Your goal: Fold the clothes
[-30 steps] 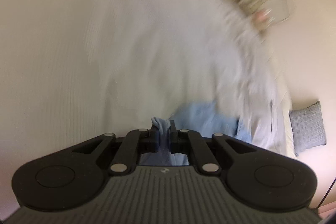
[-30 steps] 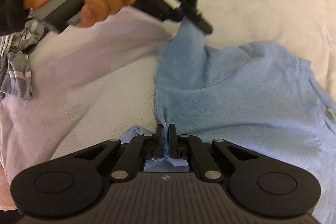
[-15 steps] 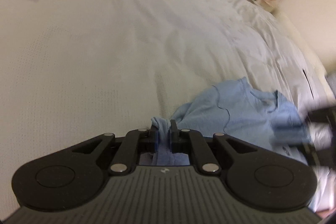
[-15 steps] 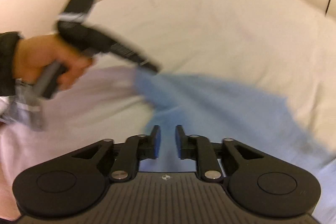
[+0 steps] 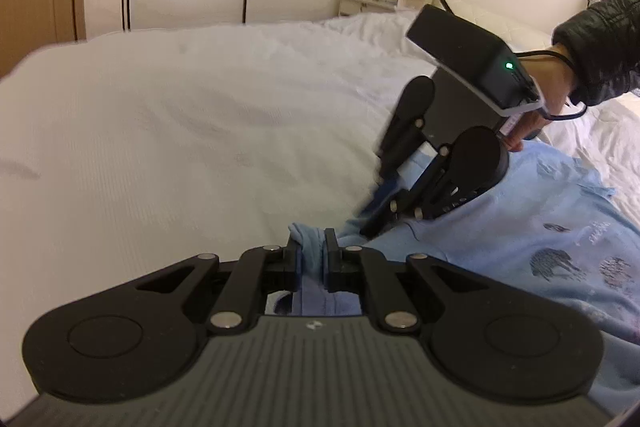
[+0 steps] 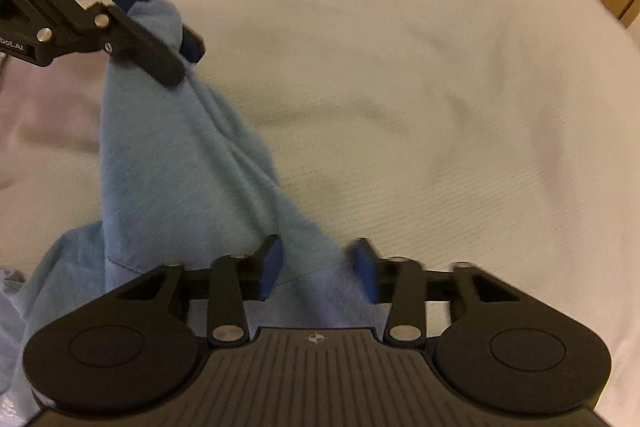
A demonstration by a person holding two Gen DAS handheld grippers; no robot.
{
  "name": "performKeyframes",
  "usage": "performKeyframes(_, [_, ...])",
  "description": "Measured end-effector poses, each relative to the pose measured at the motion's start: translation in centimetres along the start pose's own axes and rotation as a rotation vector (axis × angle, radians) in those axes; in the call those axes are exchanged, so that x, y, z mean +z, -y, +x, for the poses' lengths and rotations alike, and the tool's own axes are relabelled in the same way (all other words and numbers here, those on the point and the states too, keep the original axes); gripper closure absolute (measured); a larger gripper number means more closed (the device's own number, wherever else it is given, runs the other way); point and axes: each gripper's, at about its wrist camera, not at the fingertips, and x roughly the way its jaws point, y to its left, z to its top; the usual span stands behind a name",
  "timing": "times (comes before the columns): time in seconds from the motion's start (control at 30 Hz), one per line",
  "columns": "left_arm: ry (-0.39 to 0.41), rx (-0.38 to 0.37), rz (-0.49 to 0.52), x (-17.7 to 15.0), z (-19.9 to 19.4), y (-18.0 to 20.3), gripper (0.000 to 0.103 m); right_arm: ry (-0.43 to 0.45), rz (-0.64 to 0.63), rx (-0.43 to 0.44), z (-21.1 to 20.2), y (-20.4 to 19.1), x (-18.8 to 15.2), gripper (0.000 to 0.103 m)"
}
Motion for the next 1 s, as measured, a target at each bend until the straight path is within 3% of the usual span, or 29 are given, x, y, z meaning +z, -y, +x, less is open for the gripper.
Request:
performKeyframes(0.03, [0.008,0.02,-0.014,0.2,0.2,-0.1,0.092,0.011,0.003,-0.023,-0.4,0.0,-0.1,0.103])
performKeyframes(0.1, [0.025,0.061,-0.042,0.6,0.6,-0.3,0.086,0.072,0.007,-0.134,-1.8,0.1,-0.2,0.103])
performKeyframes(0.17, [-0.026,0.099,-0.139,0.5,1.5,-1.4,0.074,0.147,0.044,-0.281,-3.3,0.6,-0.5,0.103])
performKeyframes(0.23, [-0.082,0.121,-0.25,0.1,2.2,-2.6,0.069,0.18,0.107,-0.359,-4.1,1.4,-1.1,0.1])
performKeyframes(0.33, [-0.116,0.096,-0.364,-1.0,2.1,-3.7,0.064,0.123,0.163,-0.365,-3.6,1.6,-2.0,0.088])
performKeyframes(0.43, [-0.142,0.053,-0.427,-1.7,2.3,-3.8,0.06,0.128,0.222,-0.343,-4.0,1.5,-2.7,0.08])
performKeyframes(0.5, [-0.158,0.017,-0.422,-1.8,2.7,-3.7,0.059,0.139,0.276,-0.324,-4.5,1.0,-3.4,0.07])
performKeyframes(0.6, [-0.243,-0.033,-0.408,-1.9,4.0,-3.3,0.057,0.164,0.377,-0.275,-5.4,0.0,-4.2,0.069])
performKeyframes(0.7, [-0.292,-0.063,-0.408,-1.8,5.2,-3.2,0.066,0.182,0.464,-0.193,-6.2,-3.0,-4.3,0.069])
performKeyframes(0.73, [-0.305,-0.079,-0.413,-1.6,5.4,-3.2,0.093,0.175,0.453,-0.176,-6.0,-4.6,-4.3,0.069])
performKeyframes(0.77, [-0.318,-0.096,-0.418,-1.5,5.6,-3.3,0.101,0.168,0.443,-0.158,-5.9,-6.2,-4.2,0.069])
performKeyframes(0.9, [-0.306,-0.062,-0.448,-1.0,3.0,-3.6,0.101,0.136,0.4,-0.102,-5.3,-12.0,-4.0,0.067])
performKeyframes(1.0, [-0.322,-0.024,-0.535,-0.7,1.0,-4.1,0.101,0.105,0.361,-0.11,-4.0,-14.5,-3.8,0.066])
